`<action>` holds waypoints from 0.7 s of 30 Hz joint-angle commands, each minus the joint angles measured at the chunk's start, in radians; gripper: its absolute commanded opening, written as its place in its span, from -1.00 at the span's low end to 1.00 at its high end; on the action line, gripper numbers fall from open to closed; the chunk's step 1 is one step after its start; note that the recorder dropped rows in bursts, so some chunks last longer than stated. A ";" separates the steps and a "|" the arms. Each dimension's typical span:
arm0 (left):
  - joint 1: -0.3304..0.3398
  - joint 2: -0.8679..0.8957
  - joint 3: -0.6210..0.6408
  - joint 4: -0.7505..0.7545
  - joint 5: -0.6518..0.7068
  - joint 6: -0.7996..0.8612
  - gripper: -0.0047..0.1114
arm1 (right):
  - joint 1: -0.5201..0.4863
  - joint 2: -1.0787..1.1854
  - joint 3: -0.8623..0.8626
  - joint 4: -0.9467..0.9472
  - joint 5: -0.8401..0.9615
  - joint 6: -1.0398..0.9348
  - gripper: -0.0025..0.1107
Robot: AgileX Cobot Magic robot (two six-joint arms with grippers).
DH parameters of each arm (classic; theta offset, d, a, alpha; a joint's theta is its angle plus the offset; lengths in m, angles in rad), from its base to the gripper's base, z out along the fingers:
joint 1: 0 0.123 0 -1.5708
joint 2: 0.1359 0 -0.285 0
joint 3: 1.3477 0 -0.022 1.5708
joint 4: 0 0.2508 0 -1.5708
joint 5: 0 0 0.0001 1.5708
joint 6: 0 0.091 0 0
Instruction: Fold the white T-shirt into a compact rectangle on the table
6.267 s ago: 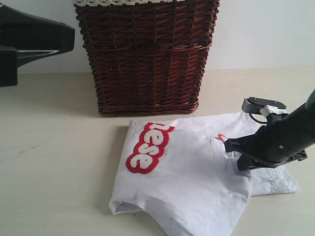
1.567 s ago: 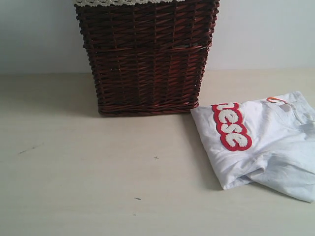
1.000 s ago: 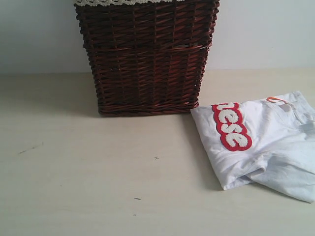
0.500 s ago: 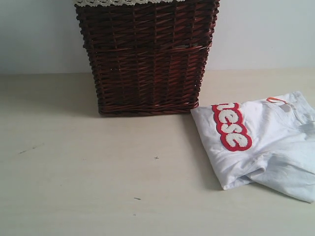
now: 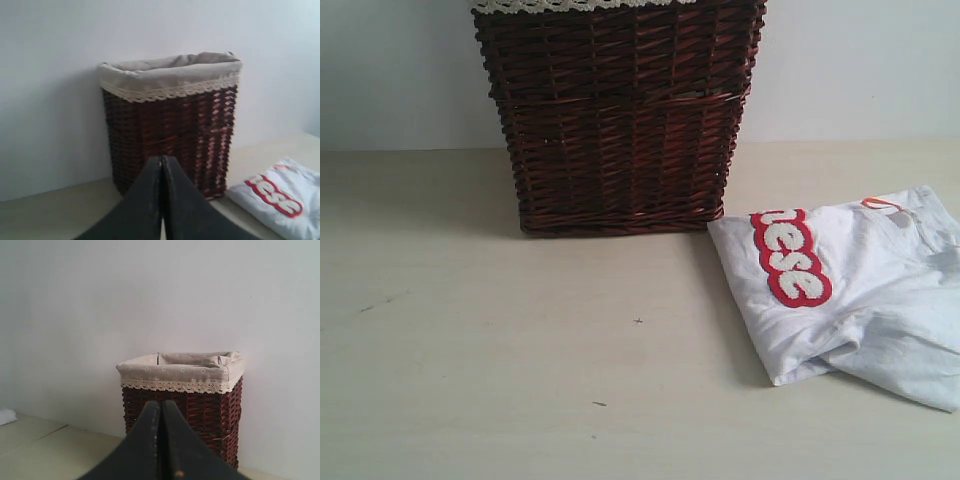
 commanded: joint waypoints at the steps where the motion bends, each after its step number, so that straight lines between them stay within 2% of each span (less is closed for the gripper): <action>1: 0.140 -0.001 0.045 -0.002 -0.144 -0.109 -0.92 | -0.004 -0.001 0.005 0.004 0.001 0.001 -0.96; 5: 0.257 -0.001 0.131 -0.004 -0.258 -0.116 -0.92 | -0.004 -0.001 0.005 0.004 0.001 0.001 -0.96; 9: 0.337 -0.001 0.226 -0.004 -0.320 -0.116 -0.92 | -0.004 -0.001 0.005 0.004 0.001 0.001 -0.96; 14: 0.395 -0.001 0.379 0.000 -0.379 -0.116 -0.92 | -0.004 -0.001 0.005 0.004 0.001 0.001 -0.96; 18: 0.408 -0.001 0.515 0.000 -0.502 -0.120 -0.92 | -0.004 -0.001 0.005 0.004 0.001 0.001 -0.96; 19: 0.408 -0.001 0.515 0.000 -0.489 -0.120 -0.92 | -0.004 -0.001 0.005 0.004 0.001 0.001 -0.96; 21: 0.408 -0.001 0.515 0.014 -0.360 -0.098 -0.92 | -0.004 -0.001 0.005 0.004 0.001 0.001 -0.96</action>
